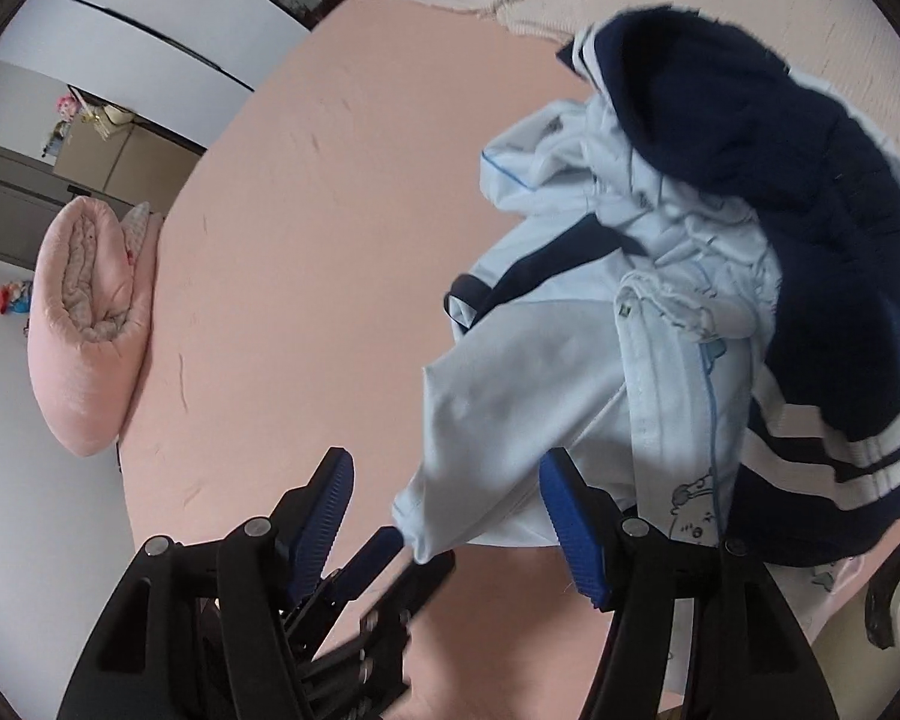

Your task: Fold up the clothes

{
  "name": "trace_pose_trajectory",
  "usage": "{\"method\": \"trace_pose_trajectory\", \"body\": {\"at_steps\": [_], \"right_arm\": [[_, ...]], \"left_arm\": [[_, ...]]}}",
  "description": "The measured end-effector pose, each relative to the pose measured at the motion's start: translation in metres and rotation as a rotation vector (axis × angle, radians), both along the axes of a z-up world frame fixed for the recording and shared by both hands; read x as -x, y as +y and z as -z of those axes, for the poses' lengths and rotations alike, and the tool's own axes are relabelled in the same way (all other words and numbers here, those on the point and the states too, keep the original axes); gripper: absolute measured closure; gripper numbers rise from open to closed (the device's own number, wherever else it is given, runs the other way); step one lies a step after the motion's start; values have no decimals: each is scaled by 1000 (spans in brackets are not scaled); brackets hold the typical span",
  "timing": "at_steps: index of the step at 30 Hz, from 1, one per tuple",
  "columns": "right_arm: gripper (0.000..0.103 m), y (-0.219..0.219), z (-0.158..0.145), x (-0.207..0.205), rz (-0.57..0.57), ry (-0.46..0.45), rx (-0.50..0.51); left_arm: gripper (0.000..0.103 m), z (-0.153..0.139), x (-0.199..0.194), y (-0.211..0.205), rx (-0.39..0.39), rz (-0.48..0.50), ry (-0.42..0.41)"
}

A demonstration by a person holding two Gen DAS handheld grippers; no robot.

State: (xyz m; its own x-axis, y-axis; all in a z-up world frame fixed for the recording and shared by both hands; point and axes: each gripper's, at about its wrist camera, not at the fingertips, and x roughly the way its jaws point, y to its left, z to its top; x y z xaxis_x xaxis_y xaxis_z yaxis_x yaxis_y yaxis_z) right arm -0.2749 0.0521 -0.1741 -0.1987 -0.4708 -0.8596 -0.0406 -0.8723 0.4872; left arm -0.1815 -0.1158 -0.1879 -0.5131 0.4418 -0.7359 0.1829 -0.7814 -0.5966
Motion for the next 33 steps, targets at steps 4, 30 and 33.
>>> {"method": "trace_pose_trajectory", "body": {"at_steps": [4,30,33], "right_arm": [[39,5,12,4,31,-19,-90],[39,55,30,6,148,-109,101],[39,47,29,4,152,-121,96]], "left_arm": [[25,1,3,3,-22,-6,11],[75,2,26,82,272,123,146],[83,-1,24,83,290,133,181]]}}
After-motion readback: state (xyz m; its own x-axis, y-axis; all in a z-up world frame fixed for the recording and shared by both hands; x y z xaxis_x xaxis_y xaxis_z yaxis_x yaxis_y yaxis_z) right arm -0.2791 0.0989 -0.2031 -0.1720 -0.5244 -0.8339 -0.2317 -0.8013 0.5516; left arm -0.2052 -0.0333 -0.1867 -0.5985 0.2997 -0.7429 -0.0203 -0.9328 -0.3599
